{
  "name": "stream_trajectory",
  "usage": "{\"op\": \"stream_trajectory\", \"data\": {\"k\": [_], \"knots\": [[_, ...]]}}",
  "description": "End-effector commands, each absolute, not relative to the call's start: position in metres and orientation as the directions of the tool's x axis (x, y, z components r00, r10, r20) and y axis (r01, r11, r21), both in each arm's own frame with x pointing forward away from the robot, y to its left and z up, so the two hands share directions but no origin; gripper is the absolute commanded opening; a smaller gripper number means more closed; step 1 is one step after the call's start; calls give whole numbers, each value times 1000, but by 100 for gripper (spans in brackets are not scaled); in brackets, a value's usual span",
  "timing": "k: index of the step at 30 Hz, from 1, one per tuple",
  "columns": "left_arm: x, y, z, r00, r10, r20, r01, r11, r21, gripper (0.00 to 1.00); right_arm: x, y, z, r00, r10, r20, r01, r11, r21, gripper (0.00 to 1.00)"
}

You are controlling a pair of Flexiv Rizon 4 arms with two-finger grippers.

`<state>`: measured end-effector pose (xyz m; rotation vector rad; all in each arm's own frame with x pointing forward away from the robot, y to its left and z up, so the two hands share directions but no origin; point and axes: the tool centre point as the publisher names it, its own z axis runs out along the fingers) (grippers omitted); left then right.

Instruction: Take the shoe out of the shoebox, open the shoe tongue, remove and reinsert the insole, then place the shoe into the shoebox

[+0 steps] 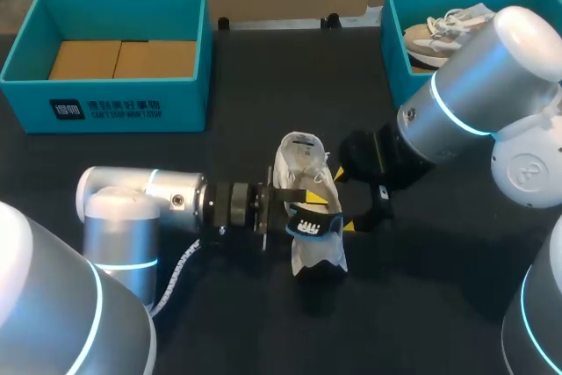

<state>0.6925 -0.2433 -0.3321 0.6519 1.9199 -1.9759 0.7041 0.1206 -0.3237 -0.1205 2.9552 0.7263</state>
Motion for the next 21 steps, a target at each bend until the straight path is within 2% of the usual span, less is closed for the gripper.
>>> {"op": "stream_trajectory", "data": {"k": [1, 10, 14, 16, 17, 21], "knots": [[687, -241, -323, -852, 98, -514, 512, -42, -858, 26, 704, 121, -324, -992, -53, -113, -100, 883, 458, 100], [683, -237, -312, -849, 100, -519, 518, -39, -854, 29, 704, 121, -324, -992, -53, -113, -100, 883, 458, 100], [677, -233, -306, -859, 119, -498, 503, 10, -864, 43, 704, 121, -324, -992, -53, -113, -100, 883, 458, 100], [675, -230, -306, -863, 121, -491, 496, 15, -868, 45, 704, 121, -324, -992, -53, -113, -100, 883, 458, 100], [675, -229, -306, -867, 120, -483, 490, 30, -871, 45, 704, 121, -324, -992, -53, -113, -100, 883, 458, 100], [673, -222, -304, -869, 110, -483, 490, 56, -870, 29, 704, 121, -324, -992, -53, -113, -100, 883, 458, 100]]}}
